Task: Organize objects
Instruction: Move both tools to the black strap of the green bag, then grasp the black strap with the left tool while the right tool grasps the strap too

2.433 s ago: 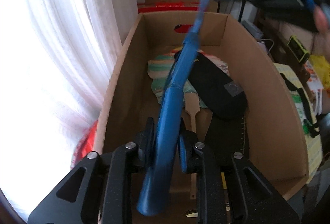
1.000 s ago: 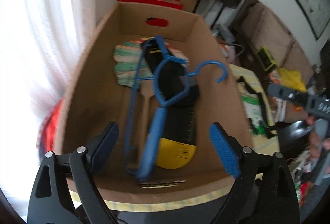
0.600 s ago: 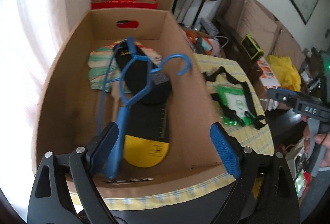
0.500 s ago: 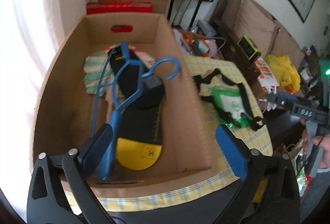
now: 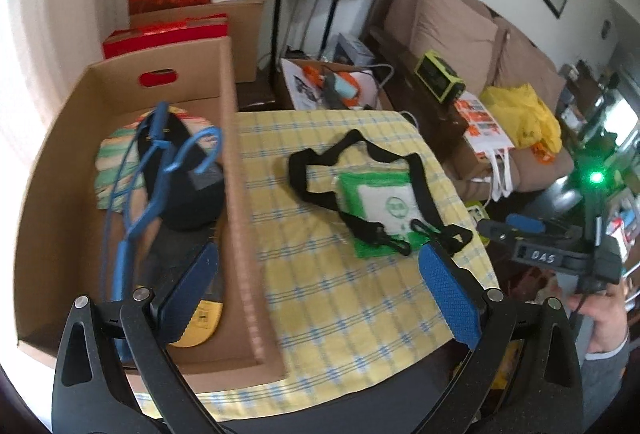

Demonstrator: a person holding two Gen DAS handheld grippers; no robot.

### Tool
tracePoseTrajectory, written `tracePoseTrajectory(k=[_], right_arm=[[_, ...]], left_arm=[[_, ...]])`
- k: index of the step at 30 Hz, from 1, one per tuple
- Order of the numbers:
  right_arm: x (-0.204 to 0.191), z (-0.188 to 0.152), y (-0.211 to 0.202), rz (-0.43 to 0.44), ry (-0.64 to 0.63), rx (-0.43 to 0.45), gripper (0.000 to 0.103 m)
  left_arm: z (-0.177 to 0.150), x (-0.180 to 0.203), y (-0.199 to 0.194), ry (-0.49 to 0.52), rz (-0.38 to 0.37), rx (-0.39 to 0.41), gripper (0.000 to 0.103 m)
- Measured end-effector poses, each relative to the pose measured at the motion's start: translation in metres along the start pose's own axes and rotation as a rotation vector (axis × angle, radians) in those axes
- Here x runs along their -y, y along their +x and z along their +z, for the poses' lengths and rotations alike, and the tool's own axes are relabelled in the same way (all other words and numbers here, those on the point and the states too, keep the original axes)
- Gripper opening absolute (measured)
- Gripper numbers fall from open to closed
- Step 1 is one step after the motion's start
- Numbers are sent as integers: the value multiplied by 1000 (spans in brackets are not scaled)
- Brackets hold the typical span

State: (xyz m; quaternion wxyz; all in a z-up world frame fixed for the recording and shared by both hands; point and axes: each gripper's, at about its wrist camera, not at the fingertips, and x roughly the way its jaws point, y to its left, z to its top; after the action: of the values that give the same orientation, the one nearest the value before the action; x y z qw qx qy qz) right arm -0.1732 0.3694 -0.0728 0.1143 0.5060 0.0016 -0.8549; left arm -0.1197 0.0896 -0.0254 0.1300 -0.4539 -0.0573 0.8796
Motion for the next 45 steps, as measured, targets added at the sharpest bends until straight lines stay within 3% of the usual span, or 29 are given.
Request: tracePoseTrajectory(k=[4,8,11,19,28,39,45], right_arm=[[8,-10,9,15,35,-15,80],[12,-18,17,19,61,-23,60],[13,-22,24,30,76,-28,60],[21,-25,41,110,169,-37,49],[17,-23,55,143,204,-31,46],[15,-26,68,145,221,-37,35],[16,-26,65,153,211,-30,27]], left_arm=[[1,21,16,37,42,-4,100],[1,44,37,93,61,-38,98],[2,56,54,115,61,-72,93],[-1,61,104,58,59,-161,82],[-5,43,146,-80,43,-232,82],[-9,43,171,-92,46,-269,81],[-6,44,169,-48,57,-272,48]])
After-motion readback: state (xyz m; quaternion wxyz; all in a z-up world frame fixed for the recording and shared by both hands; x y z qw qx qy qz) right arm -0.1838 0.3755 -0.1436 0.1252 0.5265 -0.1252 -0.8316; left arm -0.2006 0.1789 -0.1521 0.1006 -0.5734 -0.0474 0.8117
